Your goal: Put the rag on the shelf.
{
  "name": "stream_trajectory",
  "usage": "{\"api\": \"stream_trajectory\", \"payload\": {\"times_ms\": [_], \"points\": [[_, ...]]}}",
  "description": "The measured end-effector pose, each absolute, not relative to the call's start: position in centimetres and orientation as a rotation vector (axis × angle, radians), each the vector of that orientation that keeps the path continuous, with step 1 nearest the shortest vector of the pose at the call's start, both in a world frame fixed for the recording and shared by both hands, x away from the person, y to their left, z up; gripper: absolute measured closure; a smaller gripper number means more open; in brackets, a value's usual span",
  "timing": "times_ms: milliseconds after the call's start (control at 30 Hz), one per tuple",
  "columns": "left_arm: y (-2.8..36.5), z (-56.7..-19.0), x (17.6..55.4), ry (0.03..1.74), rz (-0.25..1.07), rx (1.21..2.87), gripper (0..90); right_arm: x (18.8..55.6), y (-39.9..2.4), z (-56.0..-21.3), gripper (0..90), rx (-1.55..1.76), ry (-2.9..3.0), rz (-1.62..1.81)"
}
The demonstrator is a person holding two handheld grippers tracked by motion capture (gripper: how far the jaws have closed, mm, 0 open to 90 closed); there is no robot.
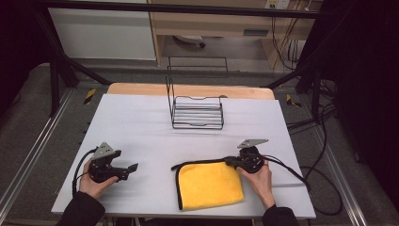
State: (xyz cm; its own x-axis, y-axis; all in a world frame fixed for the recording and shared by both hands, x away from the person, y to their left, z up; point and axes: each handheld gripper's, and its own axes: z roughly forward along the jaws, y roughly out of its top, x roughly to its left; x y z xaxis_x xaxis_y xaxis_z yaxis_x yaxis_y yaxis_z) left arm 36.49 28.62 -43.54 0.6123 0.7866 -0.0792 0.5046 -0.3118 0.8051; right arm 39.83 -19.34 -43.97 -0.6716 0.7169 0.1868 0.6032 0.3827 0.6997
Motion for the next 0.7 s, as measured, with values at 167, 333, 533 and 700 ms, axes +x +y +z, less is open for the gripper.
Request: {"api": "stream_trajectory", "payload": {"times_ms": [167,333,533,700], "points": [[28.6,-43.4,36.4,1.019,0.423,1.984,8.5,41.0,-17.9,-43.3,81.3,1.138,2.488,1.127],[28.4,-43.4,36.4,1.019,0.42,1.984,8.5,42.5,-16.0,-43.0,81.3,1.071,2.482,1.092],[27.7,-43.1,36.3,1.002,0.407,1.989,8.8,43.5,-14.8,-43.7,78.1,1.037,2.487,1.048],[26.6,-42.6,36.2,0.988,0.394,2.0,9.5,43.0,-15.6,-43.3,65.1,1.068,2.425,1.135]]}}
